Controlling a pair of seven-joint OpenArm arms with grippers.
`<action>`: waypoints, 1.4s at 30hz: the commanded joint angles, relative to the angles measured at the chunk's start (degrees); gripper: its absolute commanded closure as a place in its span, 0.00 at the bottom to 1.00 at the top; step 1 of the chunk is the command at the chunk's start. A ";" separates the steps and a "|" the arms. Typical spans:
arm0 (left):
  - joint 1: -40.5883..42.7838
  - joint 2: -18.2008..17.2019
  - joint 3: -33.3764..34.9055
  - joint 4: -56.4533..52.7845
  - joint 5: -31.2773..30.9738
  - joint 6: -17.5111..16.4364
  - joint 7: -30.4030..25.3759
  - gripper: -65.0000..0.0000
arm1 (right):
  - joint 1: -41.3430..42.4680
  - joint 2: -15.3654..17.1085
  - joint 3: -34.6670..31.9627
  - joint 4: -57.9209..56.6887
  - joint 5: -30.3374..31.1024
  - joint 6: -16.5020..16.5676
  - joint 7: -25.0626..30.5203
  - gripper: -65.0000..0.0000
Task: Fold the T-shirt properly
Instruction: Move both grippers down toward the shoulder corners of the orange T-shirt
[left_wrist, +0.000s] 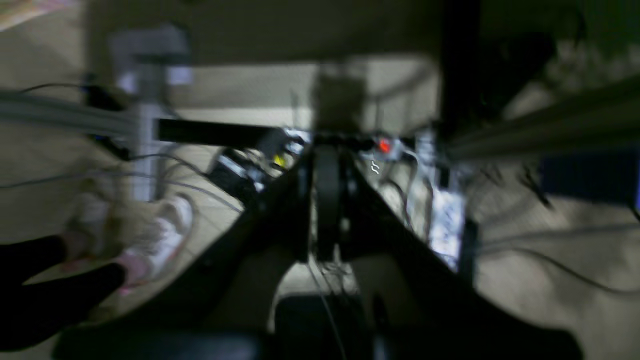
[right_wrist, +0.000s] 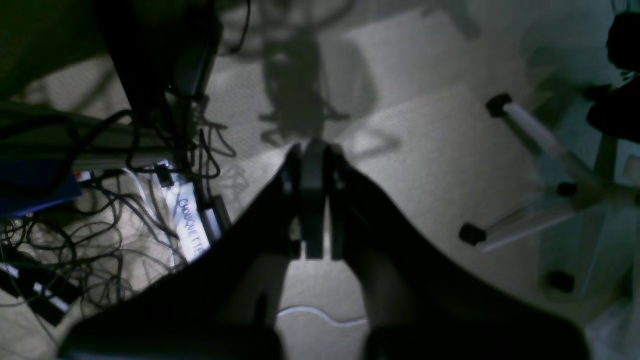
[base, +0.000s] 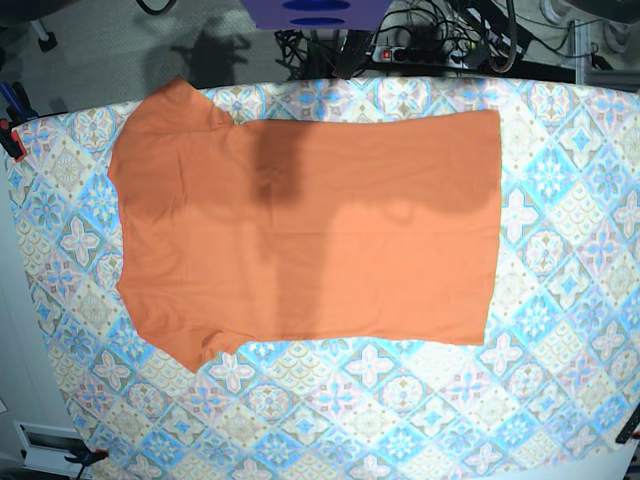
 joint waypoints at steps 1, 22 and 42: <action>1.61 -0.34 -1.55 -0.29 -0.45 0.14 -3.01 1.00 | -1.35 0.32 0.07 -0.10 0.34 -0.14 1.97 1.00; 1.61 -0.69 -12.71 1.73 -0.10 -0.21 -11.18 1.00 | -1.70 0.14 0.16 0.56 0.34 -0.14 18.15 1.00; 28.87 14.43 -12.62 73.38 0.17 -0.21 -6.00 0.86 | -22.63 -4.87 3.15 49.18 0.34 -0.14 17.71 1.00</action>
